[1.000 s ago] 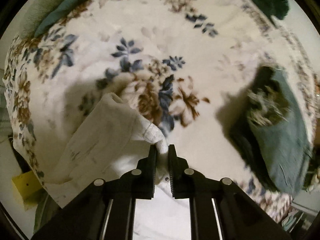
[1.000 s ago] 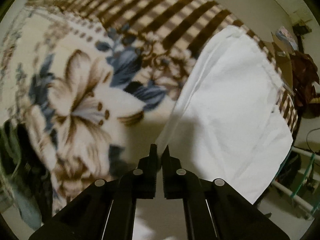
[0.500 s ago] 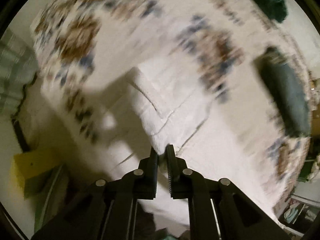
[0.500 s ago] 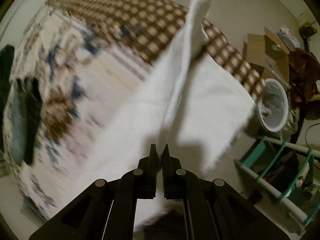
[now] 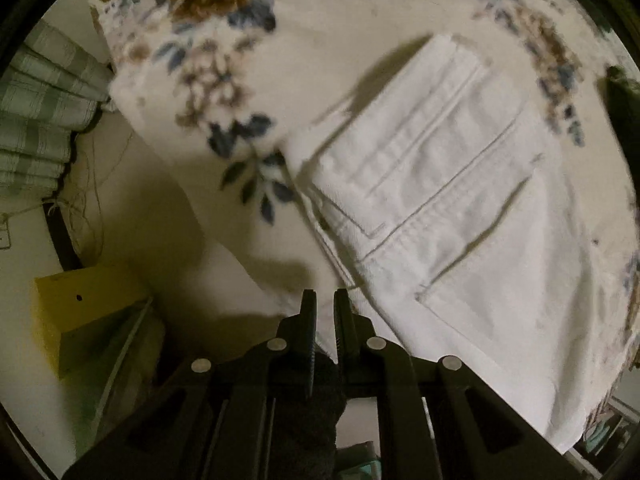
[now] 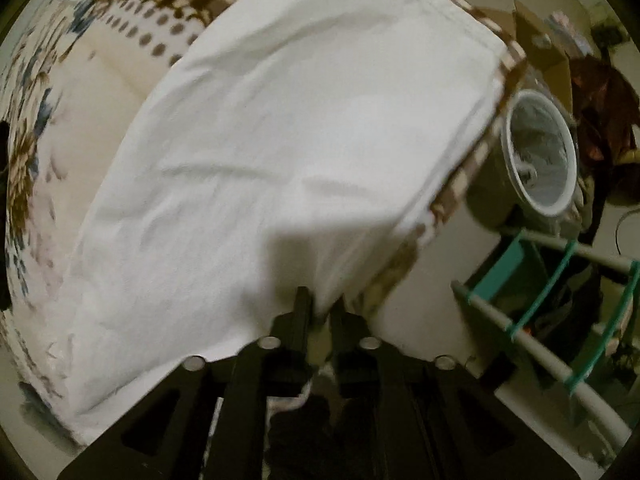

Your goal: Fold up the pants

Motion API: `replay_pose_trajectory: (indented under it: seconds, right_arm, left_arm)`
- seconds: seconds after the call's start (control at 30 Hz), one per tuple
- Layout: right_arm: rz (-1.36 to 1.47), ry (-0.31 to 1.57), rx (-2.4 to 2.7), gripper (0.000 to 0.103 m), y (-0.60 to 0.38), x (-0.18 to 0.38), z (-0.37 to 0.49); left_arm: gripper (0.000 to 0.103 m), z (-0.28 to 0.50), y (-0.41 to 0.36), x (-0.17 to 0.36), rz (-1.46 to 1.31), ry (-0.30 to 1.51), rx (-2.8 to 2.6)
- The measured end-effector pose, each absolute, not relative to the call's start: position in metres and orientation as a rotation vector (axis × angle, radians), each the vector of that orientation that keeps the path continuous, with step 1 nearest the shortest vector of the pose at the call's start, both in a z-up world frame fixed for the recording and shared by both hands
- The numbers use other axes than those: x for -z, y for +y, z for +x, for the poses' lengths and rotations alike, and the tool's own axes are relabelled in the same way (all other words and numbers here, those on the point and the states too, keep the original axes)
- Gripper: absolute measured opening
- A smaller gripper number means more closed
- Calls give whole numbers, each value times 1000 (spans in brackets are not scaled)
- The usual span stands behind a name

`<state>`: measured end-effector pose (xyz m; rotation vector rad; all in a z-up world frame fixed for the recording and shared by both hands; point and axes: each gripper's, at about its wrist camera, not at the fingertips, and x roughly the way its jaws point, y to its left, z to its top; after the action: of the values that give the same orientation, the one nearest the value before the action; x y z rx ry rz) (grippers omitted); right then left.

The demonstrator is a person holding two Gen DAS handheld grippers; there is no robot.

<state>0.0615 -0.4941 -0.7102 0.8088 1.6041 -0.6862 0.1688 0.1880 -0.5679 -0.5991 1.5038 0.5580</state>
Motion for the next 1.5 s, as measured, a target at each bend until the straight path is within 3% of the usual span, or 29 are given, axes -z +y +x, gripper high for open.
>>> replay_pose_trajectory:
  seconds: [0.13,0.23,0.33,0.57,0.63,0.67,0.77,0.93,1.03,1.1,1.13,1.3,1.5]
  right_arm:
    - [748,1602,562,47,-460,667,77]
    - [644,1614,327,59,-394,644,116]
    - [531,1618,12,65,-309,643,178]
    - [-58,1675,-376,65,-137,696,280]
    - [-191,1693,-392,36,-118,709,286]
    - [-233,1693,-385,9,-114,713,288]
    - [-127,1661,-328,3,-131,703,297]
    - [-46,1659,-264,3,-145,706,305]
    - [-28,1682,-245,10,-149,711,308]
    - [75,1693,-212,45,-166,697,304]
    - [121,1681,-192,51,-176,688,298]
    - [479,1681,-2,52,-263,654,217]
    - [875,1783,211,52,-309,706,89]
  left_arm:
    - [14,180,181,537,-541,1414,-521]
    - [39,200,177,536,-477,1380,-500]
    - [40,205,185,554,-505,1389,-485]
    - [40,213,188,580,-491,1437,-442]
    - [40,211,191,584,-488,1444,-435]
    - [40,208,194,586,-493,1444,-434]
    - [40,200,202,590,-503,1441,-442]
    - [40,187,222,601,-539,1449,-462]
    - [40,176,232,600,-558,1439,-462]
    - [40,173,237,595,-577,1422,-451]
    - [40,171,239,593,-586,1416,-447]
    - [40,170,248,604,-655,1428,-449]
    - [40,165,266,636,-760,1427,-484]
